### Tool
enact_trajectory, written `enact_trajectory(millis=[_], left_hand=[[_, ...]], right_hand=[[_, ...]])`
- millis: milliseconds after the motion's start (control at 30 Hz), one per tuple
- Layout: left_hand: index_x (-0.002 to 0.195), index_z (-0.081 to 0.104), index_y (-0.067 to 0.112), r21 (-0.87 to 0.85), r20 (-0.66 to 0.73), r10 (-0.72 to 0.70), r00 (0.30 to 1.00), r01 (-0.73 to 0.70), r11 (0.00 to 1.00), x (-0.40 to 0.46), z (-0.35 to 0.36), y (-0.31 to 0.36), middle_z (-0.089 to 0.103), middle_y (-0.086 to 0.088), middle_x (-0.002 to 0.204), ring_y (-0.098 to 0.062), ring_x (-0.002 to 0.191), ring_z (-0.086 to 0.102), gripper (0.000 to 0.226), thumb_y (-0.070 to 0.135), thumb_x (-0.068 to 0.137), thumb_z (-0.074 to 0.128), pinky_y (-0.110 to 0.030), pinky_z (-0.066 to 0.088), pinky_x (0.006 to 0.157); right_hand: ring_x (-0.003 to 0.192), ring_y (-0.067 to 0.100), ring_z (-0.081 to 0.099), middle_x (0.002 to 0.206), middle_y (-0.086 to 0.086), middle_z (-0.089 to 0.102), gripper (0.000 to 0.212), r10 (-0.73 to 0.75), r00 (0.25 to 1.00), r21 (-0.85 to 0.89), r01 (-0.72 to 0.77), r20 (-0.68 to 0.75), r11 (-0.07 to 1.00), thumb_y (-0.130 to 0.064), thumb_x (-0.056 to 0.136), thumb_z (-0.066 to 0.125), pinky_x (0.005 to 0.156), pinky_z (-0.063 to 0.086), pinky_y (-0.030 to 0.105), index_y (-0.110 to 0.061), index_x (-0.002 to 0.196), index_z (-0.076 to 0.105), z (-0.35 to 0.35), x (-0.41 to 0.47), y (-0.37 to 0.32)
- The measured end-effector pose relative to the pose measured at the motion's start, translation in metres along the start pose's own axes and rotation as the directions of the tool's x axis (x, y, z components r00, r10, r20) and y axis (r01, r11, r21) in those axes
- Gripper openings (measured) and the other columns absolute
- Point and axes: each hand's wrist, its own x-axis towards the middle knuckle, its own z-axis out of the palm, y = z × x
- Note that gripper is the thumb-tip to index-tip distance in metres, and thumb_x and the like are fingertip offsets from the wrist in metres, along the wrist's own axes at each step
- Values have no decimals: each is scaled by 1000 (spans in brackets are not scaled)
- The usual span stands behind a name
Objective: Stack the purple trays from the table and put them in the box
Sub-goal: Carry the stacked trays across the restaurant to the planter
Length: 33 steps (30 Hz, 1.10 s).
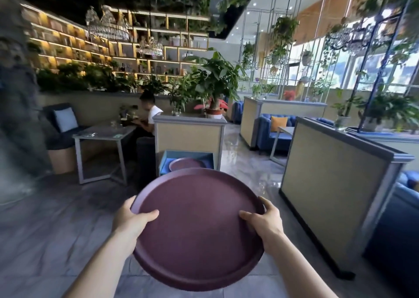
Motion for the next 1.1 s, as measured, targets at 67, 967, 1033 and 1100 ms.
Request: enact_trajectory(millis=[67,967,1033,1100], left_hand=[[135,54,25,-4,-3,-11,1000,11,1000,2,11,0,66,-5,120,-30,101,67,84,11,61,90,-49,56,89],[137,53,24,-35,3,-64,998,64,997,335,137,19,65,-5,121,-29,103,65,79,9,67,87,-43,54,88],[138,52,23,-29,5,-57,998,57,998,374,147,27,64,-6,123,-30,103,64,79,8,68,86,-42,53,87],[138,52,23,-31,24,-50,998,51,998,413,158,34,65,-5,122,-29,103,64,78,8,69,86,-42,53,87]], right_hand=[[107,25,68,129,0,64,105,3,1000,1,-3,12,1000,-39,38,89,96,56,45,-38,136,52,-4,10,4],[112,26,65,135,1,61,106,45,999,-60,-44,20,997,-37,41,91,98,55,47,-38,138,50,181,310,-37],[114,27,64,136,1,60,103,48,999,-53,-47,16,997,-32,46,92,99,54,47,-36,139,50,205,339,-47],[113,26,65,133,0,62,100,45,999,-56,-44,6,997,-30,49,92,99,54,47,-36,139,51,226,369,-55]])
